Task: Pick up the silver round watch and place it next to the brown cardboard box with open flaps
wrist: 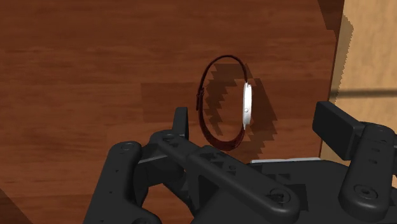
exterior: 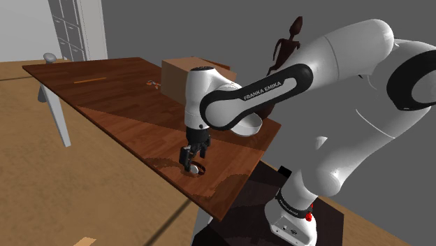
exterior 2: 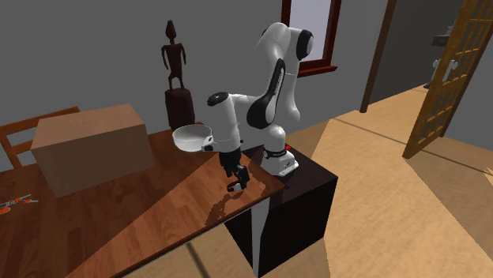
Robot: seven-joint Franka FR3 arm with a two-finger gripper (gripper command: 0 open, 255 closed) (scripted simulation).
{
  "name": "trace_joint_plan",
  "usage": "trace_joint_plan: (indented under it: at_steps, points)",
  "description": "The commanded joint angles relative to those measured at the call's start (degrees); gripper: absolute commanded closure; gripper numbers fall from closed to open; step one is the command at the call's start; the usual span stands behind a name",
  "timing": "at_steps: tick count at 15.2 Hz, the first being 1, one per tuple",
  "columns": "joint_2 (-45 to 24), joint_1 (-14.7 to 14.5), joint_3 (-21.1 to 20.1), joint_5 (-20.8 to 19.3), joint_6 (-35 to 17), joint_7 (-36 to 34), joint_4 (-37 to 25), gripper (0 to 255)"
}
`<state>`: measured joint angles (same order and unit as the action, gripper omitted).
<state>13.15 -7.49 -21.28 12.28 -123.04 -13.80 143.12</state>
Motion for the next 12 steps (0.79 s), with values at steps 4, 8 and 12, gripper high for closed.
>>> trace_joint_plan:
  at_steps: [4,8,12]
  points:
    - [-0.01,0.00,0.00,0.00,-0.01,0.00,0.00,255]
    - [-0.01,0.00,0.00,0.00,-0.01,0.00,0.00,255]
    - [-0.02,0.00,0.00,0.00,-0.02,0.00,0.00,255]
